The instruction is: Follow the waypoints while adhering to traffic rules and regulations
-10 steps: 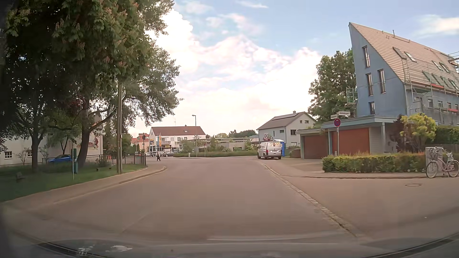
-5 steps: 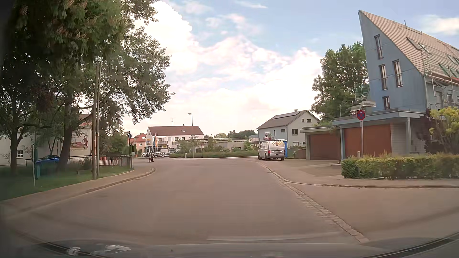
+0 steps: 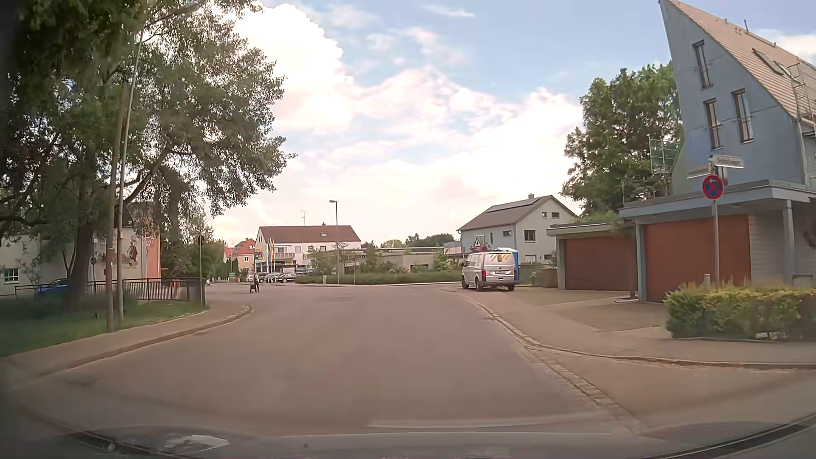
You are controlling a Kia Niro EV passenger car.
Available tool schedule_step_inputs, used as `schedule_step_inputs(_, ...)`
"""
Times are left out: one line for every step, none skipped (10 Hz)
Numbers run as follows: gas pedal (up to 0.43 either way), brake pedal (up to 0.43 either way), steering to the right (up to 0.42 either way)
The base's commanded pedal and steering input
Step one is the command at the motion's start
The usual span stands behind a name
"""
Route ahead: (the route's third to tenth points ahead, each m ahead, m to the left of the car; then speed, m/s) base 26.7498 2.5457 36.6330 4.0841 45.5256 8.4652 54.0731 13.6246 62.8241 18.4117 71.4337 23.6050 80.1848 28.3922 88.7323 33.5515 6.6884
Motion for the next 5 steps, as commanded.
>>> schedule_step_inputs(0.039,0.018,-0.005)
schedule_step_inputs(0.039,0.024,-0.007)
schedule_step_inputs(0.039,0.018,-0.009)
schedule_step_inputs(0.039,0.018,-0.009)
schedule_step_inputs(0.039,0.018,-0.009)
